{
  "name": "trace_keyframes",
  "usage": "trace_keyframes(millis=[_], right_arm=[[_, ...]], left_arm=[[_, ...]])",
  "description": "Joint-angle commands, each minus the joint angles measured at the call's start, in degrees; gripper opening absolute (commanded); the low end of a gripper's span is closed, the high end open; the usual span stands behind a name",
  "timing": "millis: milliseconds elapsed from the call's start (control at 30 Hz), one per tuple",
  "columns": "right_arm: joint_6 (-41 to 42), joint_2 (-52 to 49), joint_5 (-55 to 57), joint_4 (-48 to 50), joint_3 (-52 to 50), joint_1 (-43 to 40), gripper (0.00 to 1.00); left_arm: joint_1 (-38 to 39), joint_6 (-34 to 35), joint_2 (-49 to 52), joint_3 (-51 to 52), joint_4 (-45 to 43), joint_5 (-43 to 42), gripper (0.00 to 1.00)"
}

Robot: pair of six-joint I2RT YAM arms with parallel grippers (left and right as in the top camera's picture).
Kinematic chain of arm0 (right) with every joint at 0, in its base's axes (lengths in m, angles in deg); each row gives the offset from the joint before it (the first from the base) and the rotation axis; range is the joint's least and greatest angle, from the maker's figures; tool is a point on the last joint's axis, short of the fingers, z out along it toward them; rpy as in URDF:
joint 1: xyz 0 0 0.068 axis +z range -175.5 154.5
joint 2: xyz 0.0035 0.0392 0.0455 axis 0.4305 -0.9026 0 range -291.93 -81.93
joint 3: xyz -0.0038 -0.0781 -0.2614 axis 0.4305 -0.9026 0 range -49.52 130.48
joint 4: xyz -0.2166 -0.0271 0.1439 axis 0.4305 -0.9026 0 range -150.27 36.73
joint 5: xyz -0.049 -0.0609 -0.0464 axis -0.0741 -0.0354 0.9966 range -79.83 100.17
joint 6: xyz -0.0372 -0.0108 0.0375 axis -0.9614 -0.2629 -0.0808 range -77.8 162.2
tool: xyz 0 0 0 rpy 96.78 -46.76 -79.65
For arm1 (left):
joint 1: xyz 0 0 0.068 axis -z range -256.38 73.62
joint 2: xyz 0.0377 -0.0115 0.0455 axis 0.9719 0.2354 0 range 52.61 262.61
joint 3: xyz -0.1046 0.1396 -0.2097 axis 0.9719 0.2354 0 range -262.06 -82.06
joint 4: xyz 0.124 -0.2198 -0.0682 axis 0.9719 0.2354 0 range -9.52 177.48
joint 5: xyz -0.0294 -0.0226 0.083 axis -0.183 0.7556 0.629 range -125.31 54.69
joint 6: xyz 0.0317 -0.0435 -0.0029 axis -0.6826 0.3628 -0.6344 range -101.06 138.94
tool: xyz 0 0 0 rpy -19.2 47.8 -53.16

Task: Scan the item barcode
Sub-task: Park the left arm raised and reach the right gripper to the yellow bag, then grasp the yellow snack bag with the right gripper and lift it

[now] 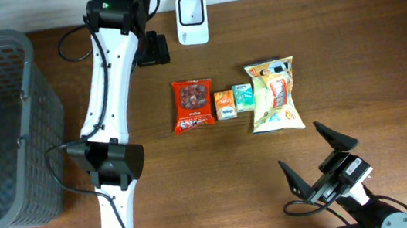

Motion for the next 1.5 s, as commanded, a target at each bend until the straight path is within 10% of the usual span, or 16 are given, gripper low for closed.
trace_keyframes(millis=[0, 367, 667, 1000, 1233, 1367, 1467], right_arm=[[1.55, -3.96, 7.67, -5.60, 6.16, -0.20, 0.98], [-12.00, -72.85, 0.83, -66.18, 71.54, -0.17, 0.98], [4.74, -98.42, 26.10, -65.02, 72.94, -0.22, 0.98], [-1.97, -110.36, 12.20, -61.64, 72.87, -7.30, 0.98], [-2.14, -116.43, 3.08, -58.82, 72.37, -7.67, 0.77], [-2.14, -116.96, 3.26, -59.36, 72.67, -7.78, 0.12], [-2.16, -116.08, 9.51, -64.70, 76.52, -8.15, 0.04]], left_arm=[[-0.07, 0.76, 0.09, -0.42, -0.02, -0.39, 0.99], [-0.07, 0.76, 0.09, -0.42, -0.02, -0.37, 0.99], [-0.07, 0.76, 0.09, -0.42, -0.02, -0.39, 0.99], [-0.07, 0.76, 0.09, -0.42, -0.02, -0.39, 0.99], [-0.07, 0.76, 0.09, -0.42, -0.02, -0.39, 0.99], [-0.07, 0.76, 0.09, -0.42, -0.02, -0.39, 0.99], [-0.07, 0.76, 0.09, -0.42, -0.02, -0.39, 0.99]])
